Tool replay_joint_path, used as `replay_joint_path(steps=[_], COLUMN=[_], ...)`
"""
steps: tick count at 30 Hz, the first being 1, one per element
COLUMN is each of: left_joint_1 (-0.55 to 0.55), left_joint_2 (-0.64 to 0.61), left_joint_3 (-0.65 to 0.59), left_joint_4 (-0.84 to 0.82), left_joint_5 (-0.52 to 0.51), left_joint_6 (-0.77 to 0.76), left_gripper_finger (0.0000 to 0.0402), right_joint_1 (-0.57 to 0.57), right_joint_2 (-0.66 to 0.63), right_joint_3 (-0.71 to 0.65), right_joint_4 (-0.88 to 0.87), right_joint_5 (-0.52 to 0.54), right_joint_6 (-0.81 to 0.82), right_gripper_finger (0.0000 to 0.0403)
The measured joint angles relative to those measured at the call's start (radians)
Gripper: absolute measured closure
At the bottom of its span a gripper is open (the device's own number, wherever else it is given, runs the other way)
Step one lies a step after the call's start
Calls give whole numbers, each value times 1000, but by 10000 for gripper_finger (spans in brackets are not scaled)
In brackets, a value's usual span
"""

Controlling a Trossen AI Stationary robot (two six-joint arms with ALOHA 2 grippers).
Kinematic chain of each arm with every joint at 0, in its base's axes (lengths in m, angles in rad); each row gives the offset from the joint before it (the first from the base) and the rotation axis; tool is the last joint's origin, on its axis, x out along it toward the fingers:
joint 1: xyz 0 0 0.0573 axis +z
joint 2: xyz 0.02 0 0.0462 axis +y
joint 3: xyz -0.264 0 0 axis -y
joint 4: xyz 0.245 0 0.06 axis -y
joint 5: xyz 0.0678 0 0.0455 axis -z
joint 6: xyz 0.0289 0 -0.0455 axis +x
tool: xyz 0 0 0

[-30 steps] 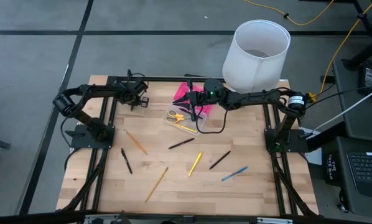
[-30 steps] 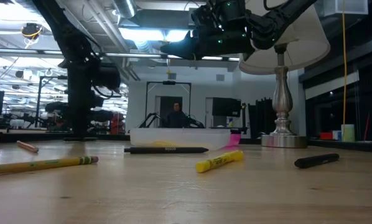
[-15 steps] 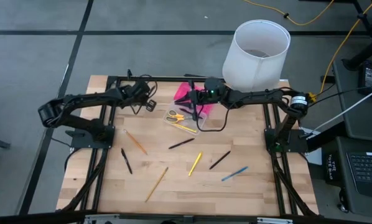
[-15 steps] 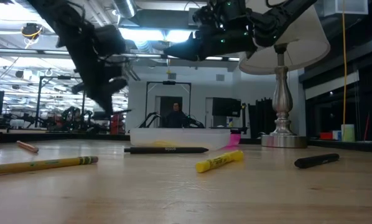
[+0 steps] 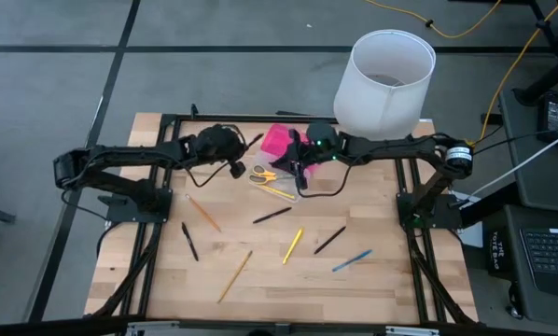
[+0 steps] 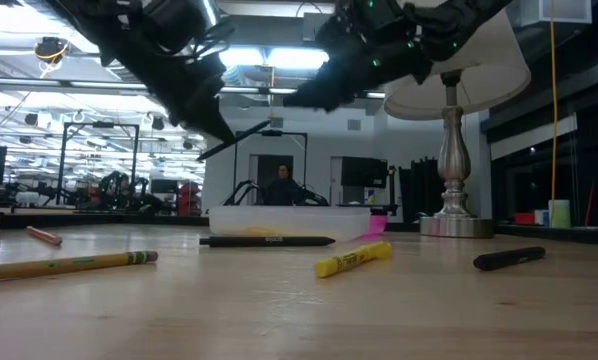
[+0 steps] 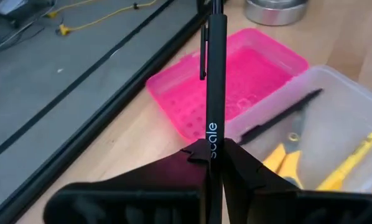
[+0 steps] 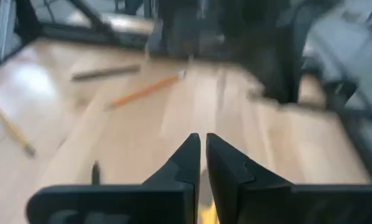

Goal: Pick & place school supplies into a supply box
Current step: Put the black pen into the pink supply box

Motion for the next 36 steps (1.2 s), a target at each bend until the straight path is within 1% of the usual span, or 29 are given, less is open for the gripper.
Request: replay_joint_path(steps=[1,3,4,5,7,9,11,15,18,19,22,25,27,30,32,36], left_joint_1=[-7,-22,-29,-36,-46,-47,-46,-48,-61,-67,-91,-113,-122,-139,-156,-198], left_joint_2=[0,0,0,0,0,0,0,0,-1,-1,-1,-1,-1,-1,0,0], left_joint_3=[0,0,-9,-29,-94,-164,-228,-308,-312,-312,-313,-313,-313,-310,-289,-213], left_joint_4=[3,10,39,95,247,407,548,734,735,730,728,729,729,719,671,471], left_joint_5=[0,-1,3,16,81,151,197,298,319,326,394,415,412,410,366,253], left_joint_6=[7,18,24,35,65,80,73,61,65,85,183,199,195,169,164,171], left_gripper_finger=[394,394,394,394,394,394,394,394,394,394,394,394,394,394,394,394], right_joint_1=[4,12,15,20,31,47,68,127,174,189,230,265,289,323,338,346], right_joint_2=[-2,-27,-44,-61,-87,-117,-167,-244,-293,-302,-308,-313,-311,-311,-311,-314], right_joint_3=[-14,-39,-53,-71,-125,-178,-223,-312,-357,-371,-404,-420,-437,-466,-490,-505], right_joint_4=[-5,5,23,43,51,81,131,128,149,159,145,166,167,231,283,319], right_joint_5=[14,76,104,127,147,168,202,326,400,423,508,592,618,627,641,670], right_joint_6=[0,13,28,36,53,76,108,135,135,139,170,195,219,215,210,195], right_gripper_finger=[372,380,387,394,397,392,388,395,397,396,389,390,396,398,393,385])
